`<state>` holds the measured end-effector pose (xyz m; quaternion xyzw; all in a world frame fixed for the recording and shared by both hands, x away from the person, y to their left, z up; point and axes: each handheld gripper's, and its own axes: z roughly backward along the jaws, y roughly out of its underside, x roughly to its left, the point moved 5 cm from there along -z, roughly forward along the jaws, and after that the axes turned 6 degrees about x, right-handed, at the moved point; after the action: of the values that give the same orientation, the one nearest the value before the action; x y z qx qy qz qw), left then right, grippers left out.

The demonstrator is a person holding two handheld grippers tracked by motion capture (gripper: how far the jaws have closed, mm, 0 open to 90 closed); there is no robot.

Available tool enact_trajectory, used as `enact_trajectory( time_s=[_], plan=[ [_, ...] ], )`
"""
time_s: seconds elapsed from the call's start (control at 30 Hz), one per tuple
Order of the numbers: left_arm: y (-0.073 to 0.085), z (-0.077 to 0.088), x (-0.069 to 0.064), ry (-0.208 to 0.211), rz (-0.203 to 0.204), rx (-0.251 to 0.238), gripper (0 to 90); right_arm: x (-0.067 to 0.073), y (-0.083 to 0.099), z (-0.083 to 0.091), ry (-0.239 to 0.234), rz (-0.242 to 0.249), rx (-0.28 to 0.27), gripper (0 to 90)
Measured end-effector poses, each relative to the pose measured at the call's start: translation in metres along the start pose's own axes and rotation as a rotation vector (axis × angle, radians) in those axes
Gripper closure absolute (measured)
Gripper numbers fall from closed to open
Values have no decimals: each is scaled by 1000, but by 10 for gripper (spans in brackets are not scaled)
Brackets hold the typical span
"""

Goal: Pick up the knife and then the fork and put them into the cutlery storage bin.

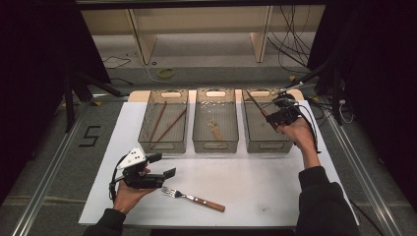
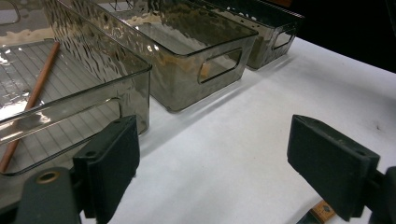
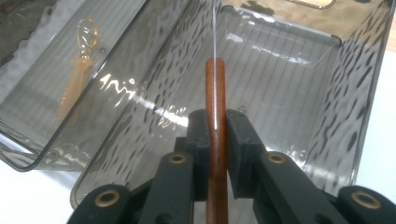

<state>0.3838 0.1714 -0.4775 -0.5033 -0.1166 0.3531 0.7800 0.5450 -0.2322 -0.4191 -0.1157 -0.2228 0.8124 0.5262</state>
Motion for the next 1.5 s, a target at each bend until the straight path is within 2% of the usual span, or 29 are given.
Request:
enact_trajectory(
  time_s=[0.27, 0.43, 0.5, 0.67, 0.73, 0.77, 0.8, 0.9, 1.17, 1.43, 1.47, 1.5],
  plan=[
    [0, 0, 0, 0, 2, -2, 165, 0, 2, -7, 19, -5, 24, 813],
    [0, 0, 0, 1, 4, -4, 165, -2, 2, -12, 28, -28, 31, 812],
    [0, 0, 0, -1, 6, -4, 165, -2, 3, -14, 49, -22, 41, 811],
    [0, 0, 0, 1, -1, 3, 165, 1, 3, -18, 46, -22, 38, 801],
    [0, 0, 0, 2, 0, 0, 165, 2, 2, -19, 26, -29, 22, 731],
    [0, 0, 0, 2, 0, 0, 165, 2, 2, -19, 26, -29, 22, 731],
    [0, 0, 0, 1, 3, -2, 165, 4, 1, -18, 5, -26, 14, 713],
    [0, 0, 0, 1, 0, 1, 165, 11, -1, -12, -18, -2, -18, 619],
    [0, 0, 0, 2, 0, 1, 165, 32, 0, 7, -95, 65, -93, 472],
    [0, 0, 0, 2, 1, 2, 165, 60, 11, 21, -157, 121, -151, 399],
    [0, 0, 0, 2, 1, 2, 165, 60, 11, 21, -157, 121, -151, 399],
    [0, 0, 0, 1, 2, 1, 165, 67, 15, 24, -183, 129, -160, 382]
  ],
)
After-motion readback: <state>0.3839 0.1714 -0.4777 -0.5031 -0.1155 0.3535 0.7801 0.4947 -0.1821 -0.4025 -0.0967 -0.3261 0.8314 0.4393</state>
